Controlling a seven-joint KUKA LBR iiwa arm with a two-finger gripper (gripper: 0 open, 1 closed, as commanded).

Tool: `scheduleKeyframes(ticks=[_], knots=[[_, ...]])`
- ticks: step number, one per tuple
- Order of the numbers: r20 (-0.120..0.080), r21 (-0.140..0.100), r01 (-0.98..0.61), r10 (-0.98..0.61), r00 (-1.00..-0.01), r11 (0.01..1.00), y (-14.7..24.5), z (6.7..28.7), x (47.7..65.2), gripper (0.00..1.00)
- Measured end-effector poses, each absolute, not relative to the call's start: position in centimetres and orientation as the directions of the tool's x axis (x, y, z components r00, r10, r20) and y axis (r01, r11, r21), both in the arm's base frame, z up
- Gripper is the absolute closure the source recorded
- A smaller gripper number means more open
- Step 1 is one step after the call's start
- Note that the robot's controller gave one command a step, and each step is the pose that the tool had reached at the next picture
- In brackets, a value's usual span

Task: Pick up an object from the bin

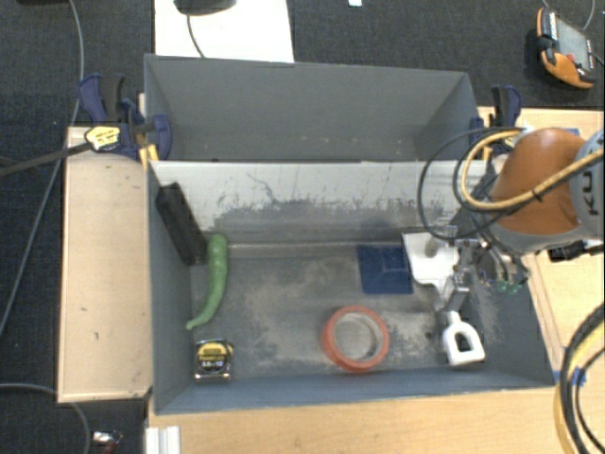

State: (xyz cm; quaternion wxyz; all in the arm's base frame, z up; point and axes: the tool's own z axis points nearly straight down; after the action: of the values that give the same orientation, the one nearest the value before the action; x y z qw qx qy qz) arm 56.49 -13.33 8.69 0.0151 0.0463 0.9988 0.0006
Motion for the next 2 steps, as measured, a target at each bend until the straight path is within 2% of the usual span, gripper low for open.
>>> scheduleKeyframes(ticks=[1,2], knots=[[-0.030,0.007,0.107,0.107,-0.994,0.994,-13.15,7.06,58.08,0.00],[-0.031,0.006,0.105,0.106,-0.994,0.994,-13.11,7.23,57.93,0.00]])
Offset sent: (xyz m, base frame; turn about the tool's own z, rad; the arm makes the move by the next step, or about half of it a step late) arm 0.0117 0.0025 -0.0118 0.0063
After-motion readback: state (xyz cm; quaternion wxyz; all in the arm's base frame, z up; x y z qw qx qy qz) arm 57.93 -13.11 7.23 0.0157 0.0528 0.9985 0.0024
